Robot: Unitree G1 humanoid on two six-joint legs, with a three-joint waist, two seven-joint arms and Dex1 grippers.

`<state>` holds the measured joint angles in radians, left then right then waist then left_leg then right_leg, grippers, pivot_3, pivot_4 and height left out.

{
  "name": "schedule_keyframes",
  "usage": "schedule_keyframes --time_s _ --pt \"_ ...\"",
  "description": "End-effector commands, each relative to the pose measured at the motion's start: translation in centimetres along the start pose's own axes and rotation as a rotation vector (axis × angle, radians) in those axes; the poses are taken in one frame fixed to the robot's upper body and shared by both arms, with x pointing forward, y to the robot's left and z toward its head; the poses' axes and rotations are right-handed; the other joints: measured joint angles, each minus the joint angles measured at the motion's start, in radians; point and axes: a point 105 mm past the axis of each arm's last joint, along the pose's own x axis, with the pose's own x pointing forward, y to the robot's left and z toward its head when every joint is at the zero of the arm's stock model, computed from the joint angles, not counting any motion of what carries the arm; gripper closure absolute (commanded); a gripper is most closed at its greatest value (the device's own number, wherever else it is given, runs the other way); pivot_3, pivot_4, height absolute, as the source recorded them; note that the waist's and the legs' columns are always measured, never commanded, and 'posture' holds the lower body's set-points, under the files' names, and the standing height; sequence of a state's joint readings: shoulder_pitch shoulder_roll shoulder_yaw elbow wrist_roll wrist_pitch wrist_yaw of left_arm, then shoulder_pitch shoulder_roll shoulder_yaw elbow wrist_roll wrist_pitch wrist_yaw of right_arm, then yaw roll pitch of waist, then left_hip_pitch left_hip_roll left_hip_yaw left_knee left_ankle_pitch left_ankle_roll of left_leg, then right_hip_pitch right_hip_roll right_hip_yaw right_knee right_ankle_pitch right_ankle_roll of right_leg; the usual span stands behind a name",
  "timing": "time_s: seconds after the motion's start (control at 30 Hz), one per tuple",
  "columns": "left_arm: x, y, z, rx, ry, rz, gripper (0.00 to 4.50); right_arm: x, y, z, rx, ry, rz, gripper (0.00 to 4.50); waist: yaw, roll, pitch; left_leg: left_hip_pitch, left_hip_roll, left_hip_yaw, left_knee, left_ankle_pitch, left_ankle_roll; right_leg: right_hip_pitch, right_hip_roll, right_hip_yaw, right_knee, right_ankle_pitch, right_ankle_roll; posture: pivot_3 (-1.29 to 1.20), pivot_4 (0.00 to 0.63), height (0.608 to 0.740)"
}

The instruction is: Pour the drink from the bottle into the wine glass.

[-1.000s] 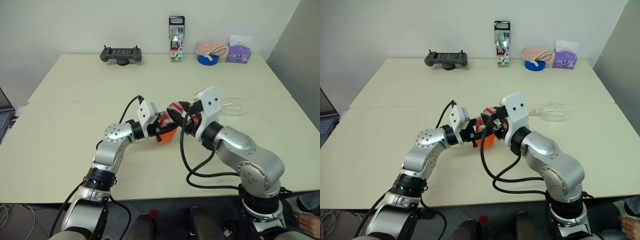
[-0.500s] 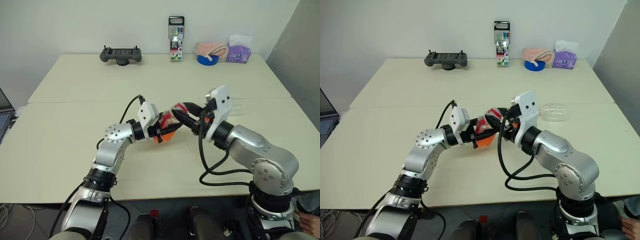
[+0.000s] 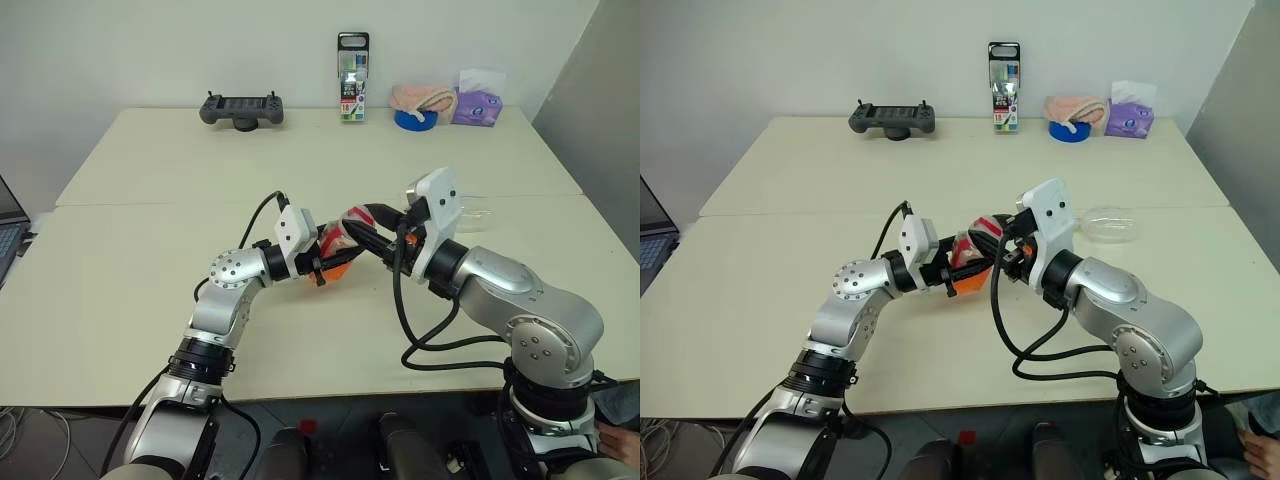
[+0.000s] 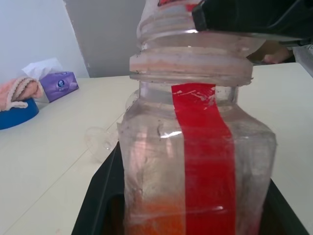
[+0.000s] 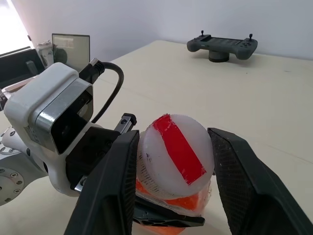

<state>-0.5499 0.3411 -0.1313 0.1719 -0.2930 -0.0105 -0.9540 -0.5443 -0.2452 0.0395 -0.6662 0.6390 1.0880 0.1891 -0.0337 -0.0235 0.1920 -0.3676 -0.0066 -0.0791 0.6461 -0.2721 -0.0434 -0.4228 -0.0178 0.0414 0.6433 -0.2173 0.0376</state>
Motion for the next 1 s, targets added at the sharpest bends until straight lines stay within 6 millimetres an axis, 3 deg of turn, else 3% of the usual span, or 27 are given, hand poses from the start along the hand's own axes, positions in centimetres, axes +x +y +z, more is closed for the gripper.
schedule_keyframes --time_s 0.03,0.07,0.27,0.53,0.73,0.77,0.9,1.0 --pt "-1.5 2.6 -0.2 -0.026 0.002 0.149 2.89 -0.2 3.7 1.8 -0.03 -0.077 0.163 2.59 0.0 0.0 0.0 0.0 0.0 0.0 0.0 0.0 0.0 0.0 0.0 0.0 0.0 0.0 0.0 0.0 0.15 0.74" --pt "-1.5 2.6 -0.2 -0.026 0.003 0.149 2.89 -0.1 3.6 1.8 -0.027 -0.077 0.159 1.86 0.0 0.0 0.0 0.0 0.0 0.0 0.0 0.0 0.0 0.0 0.0 0.0 0.0 0.0 0.0 0.0 0.15 0.74" --pt "-1.4 2.9 -0.3 -0.028 0.004 0.155 2.91 -0.1 3.5 1.9 -0.043 -0.078 0.144 0.0 -0.005 0.0 0.0 0.0 0.001 -0.001 0.0 0.0 0.0 0.0 0.001 -0.001 0.0 0.0 0.0 0.0 0.15 0.74" --pt "-1.7 3.5 -0.4 -0.018 0.015 0.178 2.91 -0.2 2.6 1.8 -0.056 -0.075 0.089 0.0 0.0 0.0 0.0 0.0 0.0 -0.001 0.0 0.0 0.0 0.0 0.0 -0.001 0.0 0.0 0.0 0.0 0.15 0.74" --pt "-3.1 6.3 -0.6 -0.038 0.018 0.322 2.91 -0.3 -0.5 1.7 -0.089 -0.066 -0.059 0.0 0.0 0.0 0.0 0.001 0.0 0.0 0.001 0.0 0.0 0.001 0.0 0.0 0.0 0.0 0.0 0.0 0.15 0.74" --pt "-3.9 7.6 -0.3 -0.053 0.003 0.395 2.91 -0.6 -0.3 1.5 -0.083 -0.051 -0.028 0.0 -0.002 0.0 0.0 0.0 0.0 0.0 0.001 0.0 0.0 0.0 0.0 0.0 0.0 0.0 0.0 0.0 0.15 0.74" --pt "-9.0 12.9 0.7 -0.082 -0.037 0.735 2.91 -2.5 3.2 -1.0 -0.081 0.074 0.276 0.0 -0.002 -0.001 0.0 0.0 0.001 -0.002 0.0 0.0 0.0 0.0 0.0 -0.002 0.0 0.0 0.0 0.0 0.15 0.74" --pt "-12.1 14.8 0.9 -0.054 -0.016 0.891 2.91 -2.6 4.2 -1.6 -0.074 0.088 0.357 0.0 -0.01 -0.001 0.0 0.0 0.001 -0.001 -0.001 0.0 0.001 0.0 0.0 -0.002 0.0 0.0 0.0 0.0 0.15 0.74"
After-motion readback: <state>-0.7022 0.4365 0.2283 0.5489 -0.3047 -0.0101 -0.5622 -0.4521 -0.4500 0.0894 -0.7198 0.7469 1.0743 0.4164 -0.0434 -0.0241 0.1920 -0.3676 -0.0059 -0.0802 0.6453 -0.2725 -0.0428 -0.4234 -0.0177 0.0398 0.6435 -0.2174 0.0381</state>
